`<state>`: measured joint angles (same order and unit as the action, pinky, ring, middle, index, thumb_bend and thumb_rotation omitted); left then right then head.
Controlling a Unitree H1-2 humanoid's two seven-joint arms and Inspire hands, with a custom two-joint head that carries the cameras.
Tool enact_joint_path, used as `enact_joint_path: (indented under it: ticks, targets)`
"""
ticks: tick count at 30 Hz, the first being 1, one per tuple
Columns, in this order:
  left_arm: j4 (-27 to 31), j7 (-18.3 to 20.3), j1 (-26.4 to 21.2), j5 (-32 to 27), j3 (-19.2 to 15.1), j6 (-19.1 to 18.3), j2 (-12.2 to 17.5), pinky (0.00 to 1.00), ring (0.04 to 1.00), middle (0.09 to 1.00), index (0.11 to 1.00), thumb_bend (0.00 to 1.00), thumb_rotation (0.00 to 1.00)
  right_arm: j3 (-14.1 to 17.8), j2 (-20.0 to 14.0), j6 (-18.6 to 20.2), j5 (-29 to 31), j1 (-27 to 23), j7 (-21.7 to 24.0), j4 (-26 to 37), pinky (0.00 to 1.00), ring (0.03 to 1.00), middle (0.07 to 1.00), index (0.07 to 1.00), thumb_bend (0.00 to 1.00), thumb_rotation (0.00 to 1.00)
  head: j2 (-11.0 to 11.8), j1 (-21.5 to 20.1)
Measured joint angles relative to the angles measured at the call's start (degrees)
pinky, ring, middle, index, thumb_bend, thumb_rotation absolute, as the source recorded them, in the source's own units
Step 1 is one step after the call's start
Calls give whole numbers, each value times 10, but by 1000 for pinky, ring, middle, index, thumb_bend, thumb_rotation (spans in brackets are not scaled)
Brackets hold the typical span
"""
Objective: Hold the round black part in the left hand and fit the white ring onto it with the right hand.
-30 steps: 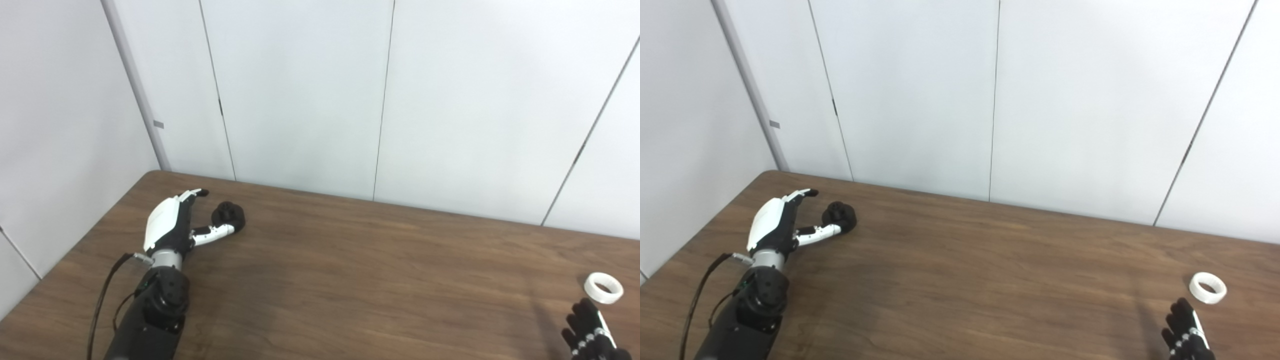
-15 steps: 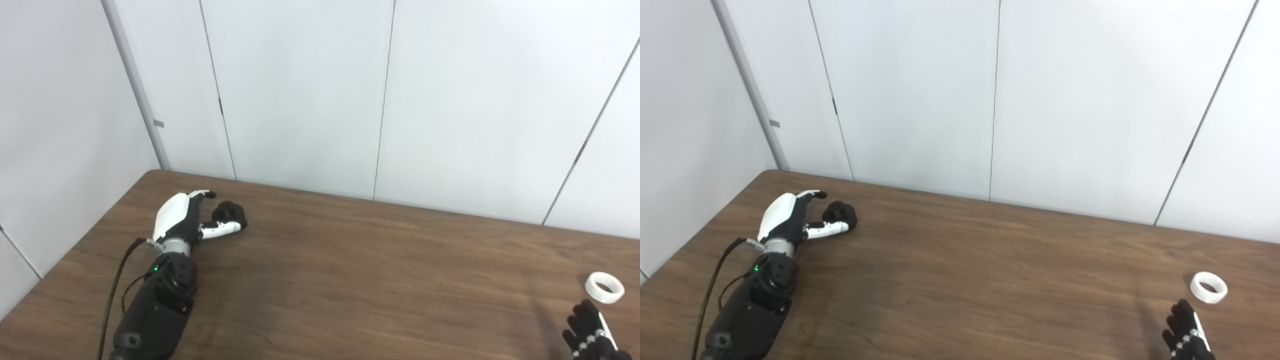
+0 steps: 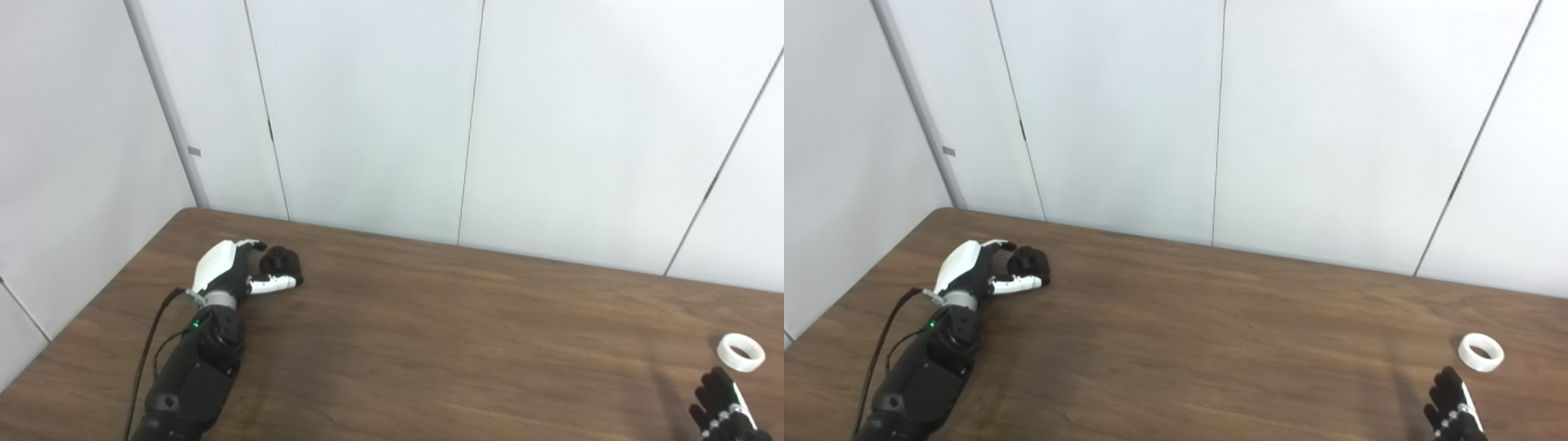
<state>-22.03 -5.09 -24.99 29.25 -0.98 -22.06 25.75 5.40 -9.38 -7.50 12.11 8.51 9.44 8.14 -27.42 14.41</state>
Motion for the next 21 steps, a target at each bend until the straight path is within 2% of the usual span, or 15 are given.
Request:
enact_joint_path:
  ticks: [11, 16, 21]
  targets:
    - [-19, 8, -14, 1, 24, -21, 14, 1000, 986, 941, 825, 925, 418, 0, 0, 0, 0, 1, 0, 1, 1000, 1000, 992, 972, 617, 980, -3, -1]
    - [-20, 11, -21, 4, 41, -23, 17, 1000, 984, 935, 807, 908, 390, 0, 0, 0, -1, 1, -1, 1, 1000, 995, 987, 969, 607, 980, -2, -1]
    - [-26, 11, -27, 6, 44, -23, 23, 1000, 984, 929, 790, 903, 370, 0, 0, 0, -1, 1, -1, 1, 1000, 998, 986, 964, 620, 967, -2, -1]
